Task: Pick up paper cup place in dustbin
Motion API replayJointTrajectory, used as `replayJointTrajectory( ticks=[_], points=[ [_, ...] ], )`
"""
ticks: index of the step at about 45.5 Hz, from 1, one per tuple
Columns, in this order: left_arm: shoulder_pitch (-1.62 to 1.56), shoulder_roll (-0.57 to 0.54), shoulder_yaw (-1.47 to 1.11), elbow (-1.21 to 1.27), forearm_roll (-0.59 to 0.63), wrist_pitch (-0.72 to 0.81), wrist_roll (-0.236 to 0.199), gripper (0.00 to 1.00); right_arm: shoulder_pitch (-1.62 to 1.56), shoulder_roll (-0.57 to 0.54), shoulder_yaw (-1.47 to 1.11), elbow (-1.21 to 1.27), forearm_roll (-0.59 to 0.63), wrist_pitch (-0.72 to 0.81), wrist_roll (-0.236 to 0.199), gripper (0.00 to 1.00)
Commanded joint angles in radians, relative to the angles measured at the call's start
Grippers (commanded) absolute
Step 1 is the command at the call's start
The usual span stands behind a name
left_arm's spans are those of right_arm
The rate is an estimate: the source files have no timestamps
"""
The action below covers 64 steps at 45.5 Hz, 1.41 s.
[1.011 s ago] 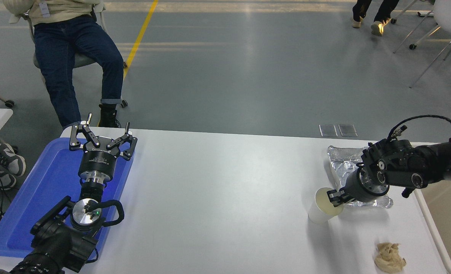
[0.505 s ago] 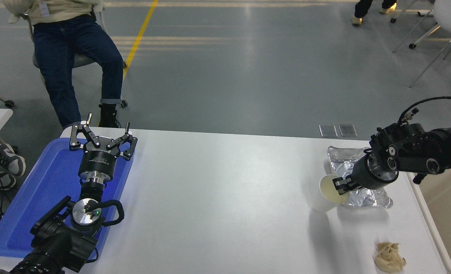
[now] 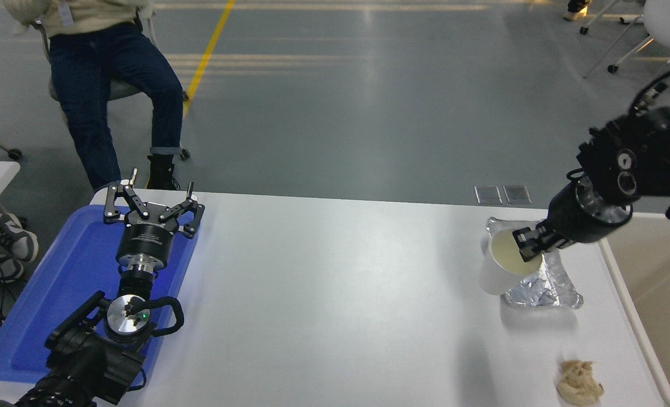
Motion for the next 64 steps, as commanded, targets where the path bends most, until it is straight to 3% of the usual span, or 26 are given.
replayJointTrajectory(
  ticks=[1, 38, 46, 57, 64],
  points=[
    [0.000, 0.000, 0.000, 0.000, 0.000, 0.000, 0.000, 1.00, 0.110, 0.031, -0.040, 0.044, 0.047, 0.027, -0.002, 0.00],
    [0.000, 0.000, 0.000, 0.000, 0.000, 0.000, 0.000, 1.00, 0.186, -0.012, -0.109, 0.037, 0.070, 0.064, 0.000, 0.00],
    [0.000, 0.000, 0.000, 0.000, 0.000, 0.000, 0.000, 1.00, 0.180, -0.104, -0.149, 0.018, 0.032, 0.064, 0.000, 0.00],
    [0.000, 0.000, 0.000, 0.000, 0.000, 0.000, 0.000, 1.00, 0.140, -0.319, -0.158, -0.049, -0.163, 0.072, 0.000, 0.00],
    [0.000, 0.000, 0.000, 0.000, 0.000, 0.000, 0.000, 1.00, 0.084, -0.409, -0.156, -0.141, -0.218, 0.078, 0.001, 0.00]
  ],
)
